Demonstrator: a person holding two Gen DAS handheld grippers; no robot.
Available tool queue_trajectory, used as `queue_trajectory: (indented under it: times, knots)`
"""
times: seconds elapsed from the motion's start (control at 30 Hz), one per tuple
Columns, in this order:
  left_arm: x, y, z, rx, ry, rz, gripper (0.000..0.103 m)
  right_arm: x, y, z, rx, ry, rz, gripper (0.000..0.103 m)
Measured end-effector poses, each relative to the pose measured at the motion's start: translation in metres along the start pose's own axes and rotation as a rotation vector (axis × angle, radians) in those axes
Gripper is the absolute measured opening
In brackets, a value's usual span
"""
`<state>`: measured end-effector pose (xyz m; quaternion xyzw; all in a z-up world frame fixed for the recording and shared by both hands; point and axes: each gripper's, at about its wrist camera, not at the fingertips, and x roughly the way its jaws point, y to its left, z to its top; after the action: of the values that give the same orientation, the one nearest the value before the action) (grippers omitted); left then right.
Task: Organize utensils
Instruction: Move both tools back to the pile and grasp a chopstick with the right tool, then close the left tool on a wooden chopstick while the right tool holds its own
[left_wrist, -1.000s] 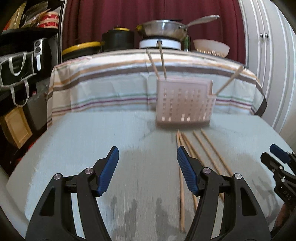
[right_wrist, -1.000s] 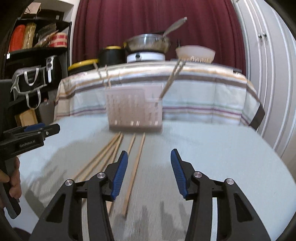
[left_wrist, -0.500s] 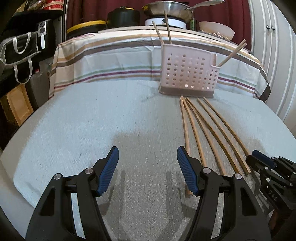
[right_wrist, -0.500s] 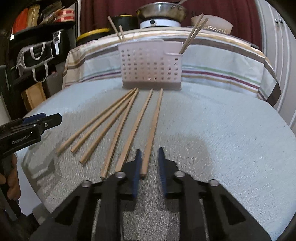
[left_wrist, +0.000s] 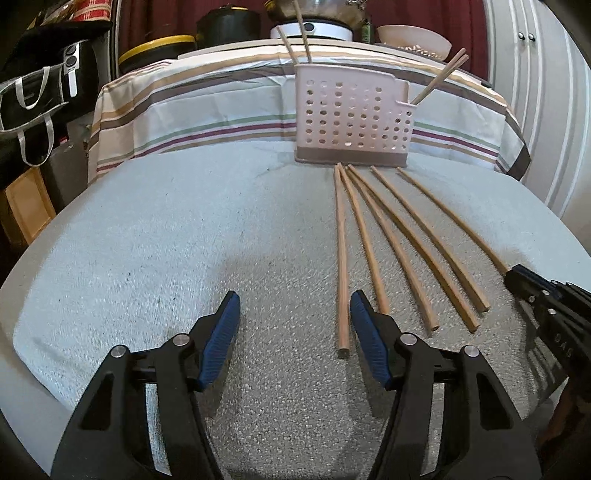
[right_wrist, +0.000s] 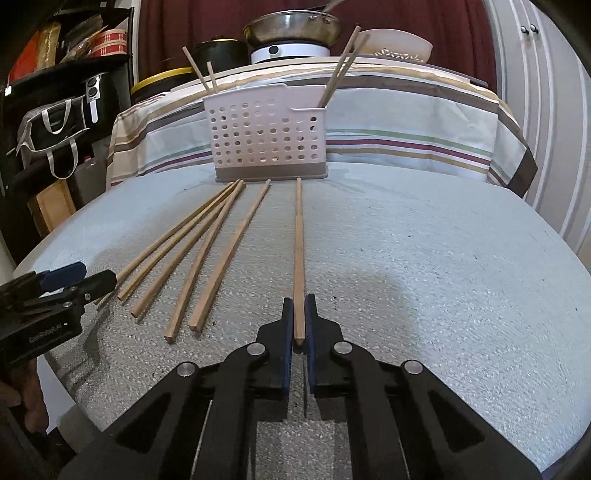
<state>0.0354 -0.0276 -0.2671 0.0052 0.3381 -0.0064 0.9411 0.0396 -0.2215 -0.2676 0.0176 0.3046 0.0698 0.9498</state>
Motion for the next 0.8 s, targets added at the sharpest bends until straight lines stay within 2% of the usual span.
queue_trajectory:
  times: [0.1,0.27,0.33,0.5,0.8]
  knots:
    - [0.0014,-0.0013,-0.0023,0.003,0.001,0.006,0.053,-0.0001,-0.0018,-0.0006,0.008,-0.005,0.004,0.007]
    - [0.0,-0.0053,-0.0022,0.025,-0.005,-0.017,0.039,-0.0002,-0.0022,-0.0013,0.014,-0.013,0.006,0.007]
    - [0.0006,-0.0067,-0.0016,0.03,-0.005,-0.029,0.026,-0.0003,-0.0022,-0.002,0.014,-0.016,0.006,0.007]
    - [0.0013,-0.0093,-0.0019,0.044,-0.006,-0.062,0.009,-0.0006,-0.0027,-0.0027,0.017,-0.016,0.015,0.007]
    - [-0.0006,-0.0074,-0.001,0.037,-0.014,-0.081,0.006,-0.0057,-0.0017,-0.0019,0.008,-0.031,0.021,0.007]
